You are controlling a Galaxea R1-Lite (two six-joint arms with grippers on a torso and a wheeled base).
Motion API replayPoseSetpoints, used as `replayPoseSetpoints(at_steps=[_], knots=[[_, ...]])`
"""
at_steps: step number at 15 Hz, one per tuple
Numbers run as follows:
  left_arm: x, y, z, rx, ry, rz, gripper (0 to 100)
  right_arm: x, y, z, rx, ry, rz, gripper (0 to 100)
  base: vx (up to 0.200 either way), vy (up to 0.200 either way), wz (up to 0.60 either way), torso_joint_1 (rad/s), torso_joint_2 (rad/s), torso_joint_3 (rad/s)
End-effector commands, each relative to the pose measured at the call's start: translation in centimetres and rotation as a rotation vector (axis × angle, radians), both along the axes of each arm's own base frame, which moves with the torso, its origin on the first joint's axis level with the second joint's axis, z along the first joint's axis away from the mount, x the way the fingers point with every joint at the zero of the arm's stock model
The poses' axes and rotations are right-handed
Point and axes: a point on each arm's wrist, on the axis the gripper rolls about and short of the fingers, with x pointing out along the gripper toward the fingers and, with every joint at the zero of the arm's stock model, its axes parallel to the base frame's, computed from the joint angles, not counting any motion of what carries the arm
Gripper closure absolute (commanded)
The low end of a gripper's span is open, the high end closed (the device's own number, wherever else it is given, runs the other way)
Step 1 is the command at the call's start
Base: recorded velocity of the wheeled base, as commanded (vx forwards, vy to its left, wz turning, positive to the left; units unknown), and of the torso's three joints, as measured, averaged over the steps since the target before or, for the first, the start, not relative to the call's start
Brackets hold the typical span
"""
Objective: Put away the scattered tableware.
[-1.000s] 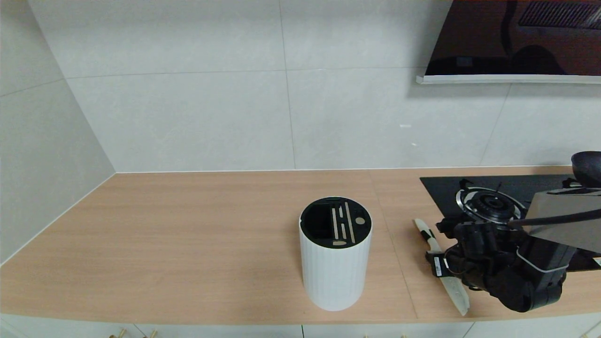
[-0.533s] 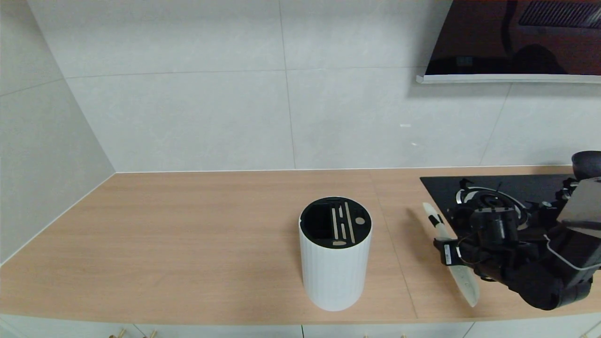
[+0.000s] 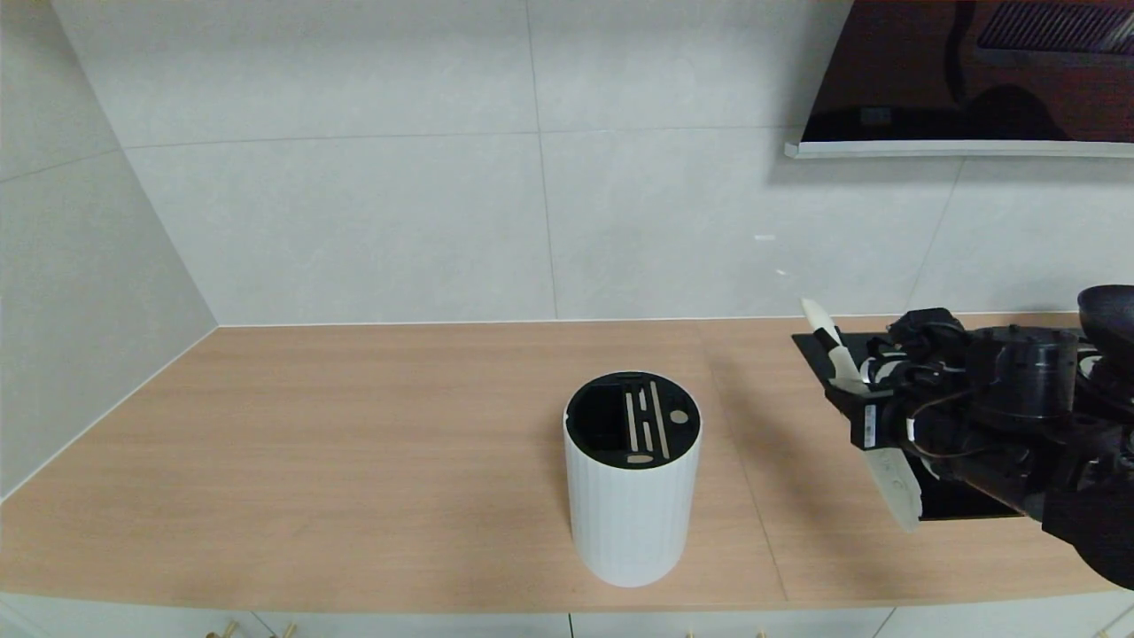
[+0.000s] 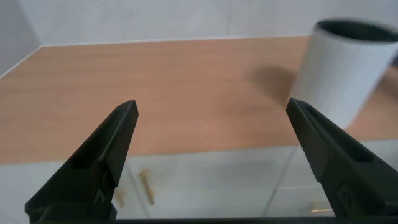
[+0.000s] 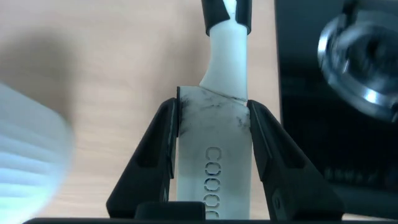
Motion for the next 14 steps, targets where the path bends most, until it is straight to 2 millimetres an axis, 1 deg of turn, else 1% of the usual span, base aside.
replayPoseSetpoints(at_steps=[1, 2, 3, 4, 5, 6, 7, 8, 9, 10, 11, 13, 14], knots=[[5.4, -0.2, 8.2, -0.034, 0.149, -0.122, 0, -1.7, 2.6, 6.7, 0.048, -0.146, 0.081, 100, 0.0, 0.0, 0.0, 0.0, 0.0, 0.0], [8.0, -0.3, 9.9, -0.051, 0.202, -0.159, 0, -1.7, 3.6, 8.5, 0.052, -0.145, 0.103, 100, 0.0, 0.0, 0.0, 0.0, 0.0, 0.0], [10.3, -0.7, 11.3, -0.083, 0.238, -0.218, 0, -1.9, 4.7, 9.6, 0.057, -0.144, 0.138, 100, 0.0, 0.0, 0.0, 0.0, 0.0, 0.0], [12.4, -1.3, 11.9, -0.117, 0.275, -0.287, 0, -2.1, 5.6, 10.2, 0.067, -0.16, 0.17, 100, 0.0, 0.0, 0.0, 0.0, 0.0, 0.0], [14.9, -2.3, 13.0, -0.153, 0.283, -0.341, 0, -2.2, 6.8, 10.6, 0.076, -0.173, 0.207, 100, 0.0, 0.0, 0.0, 0.0, 0.0, 0.0], [17.1, -3.3, 13.5, -0.205, 0.287, -0.381, 0, -2.5, 8.1, 10.5, 0.082, -0.169, 0.247, 100, 0.0, 0.0, 0.0, 0.0, 0.0, 0.0], [19.2, -4.8, 14.1, -0.266, 0.279, -0.439, 0, -3.0, 9.1, 10.0, 0.082, -0.153, 0.283, 100, 0.0, 0.0, 0.0, 0.0, 0.0, 0.0], [20.8, -6.1, 14.1, -0.333, 0.286, -0.483, 0, -3.8, 10.2, 9.5, 0.08, -0.134, 0.315, 100, 0.0, 0.0, 0.0, 0.0, 0.0, 0.0], [22.2, -7.4, 14.0, -0.411, 0.298, -0.524, 0, -4.4, 11.1, 9.3, 0.089, -0.127, 0.326, 100, 0.0, 0.0, 0.0, 0.0, 0.0, 0.0], [23.4, -8.8, 13.4, -0.474, 0.329, -0.562, 0, -4.8, 11.6, 9.5, 0.115, -0.129, 0.338, 100, 0.0, 0.0, 0.0, 0.0, 0.0, 0.0], [24.3, -10.4, 12.6, -0.53, 0.361, -0.601, 0, -5.6, 12.3, 9.6, 0.149, -0.126, 0.366, 100, 0.0, 0.0, 0.0, 0.0, 0.0, 0.0], [25.2, -12.3, 11.6, -0.607, 0.393, -0.649, 0, -6.8, 13.4, 9.7, 0.166, -0.12, 0.41, 100, 0.0, 0.0, 0.0, 0.0, 0.0, 0.0], [25.3, -13.1, 11.5, -0.642, 0.396, -0.677, 0, -7.0, 13.7, 9.6, 0.176, -0.111, 0.42, 100, 0.0, 0.0, 0.0, 0.0, 0.0, 0.0]])
